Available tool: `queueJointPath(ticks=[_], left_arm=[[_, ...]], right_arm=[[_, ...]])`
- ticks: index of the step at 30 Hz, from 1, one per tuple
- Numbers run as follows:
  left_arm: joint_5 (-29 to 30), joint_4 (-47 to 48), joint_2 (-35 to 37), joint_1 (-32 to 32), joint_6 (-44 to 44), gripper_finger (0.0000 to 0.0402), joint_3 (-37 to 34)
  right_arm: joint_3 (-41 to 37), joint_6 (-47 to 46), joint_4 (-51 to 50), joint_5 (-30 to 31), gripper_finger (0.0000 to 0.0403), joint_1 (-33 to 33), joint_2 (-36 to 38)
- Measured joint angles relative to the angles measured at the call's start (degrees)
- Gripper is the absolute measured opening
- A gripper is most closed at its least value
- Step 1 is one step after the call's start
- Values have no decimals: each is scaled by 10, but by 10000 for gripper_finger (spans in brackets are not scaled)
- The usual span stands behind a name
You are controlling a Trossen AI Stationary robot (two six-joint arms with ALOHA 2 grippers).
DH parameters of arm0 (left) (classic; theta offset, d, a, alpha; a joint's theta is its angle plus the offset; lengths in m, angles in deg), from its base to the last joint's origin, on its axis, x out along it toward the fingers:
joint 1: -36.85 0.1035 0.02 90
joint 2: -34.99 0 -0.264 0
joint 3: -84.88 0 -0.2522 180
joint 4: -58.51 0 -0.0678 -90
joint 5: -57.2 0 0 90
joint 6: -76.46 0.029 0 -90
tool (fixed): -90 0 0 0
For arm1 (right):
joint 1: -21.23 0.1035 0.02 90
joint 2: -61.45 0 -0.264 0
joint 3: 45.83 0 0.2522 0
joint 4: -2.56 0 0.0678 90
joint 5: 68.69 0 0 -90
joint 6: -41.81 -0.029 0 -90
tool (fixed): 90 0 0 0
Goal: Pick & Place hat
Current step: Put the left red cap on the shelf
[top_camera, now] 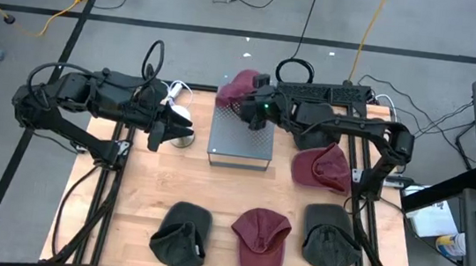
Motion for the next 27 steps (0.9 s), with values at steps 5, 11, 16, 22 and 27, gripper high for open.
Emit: queueJointPath(ticks=[5,11,16,22,27], left_arm=[[0,0,0,0,-1,182,0],[0,0,0,0,-1,182,0],[0,0,0,0,1,182,0],[0,0,0,0,0,182,0],[0,0,0,0,-1,182,0]], right_arm=[[-21,-5,6,2,5,1,0],[-27,-2,6,3,18,1,0],[-27,-16,-3,0,35,4,5],[-27,-35,-15,-2,88,8,19],[-27,-82,-57,-48,150,8,48]])
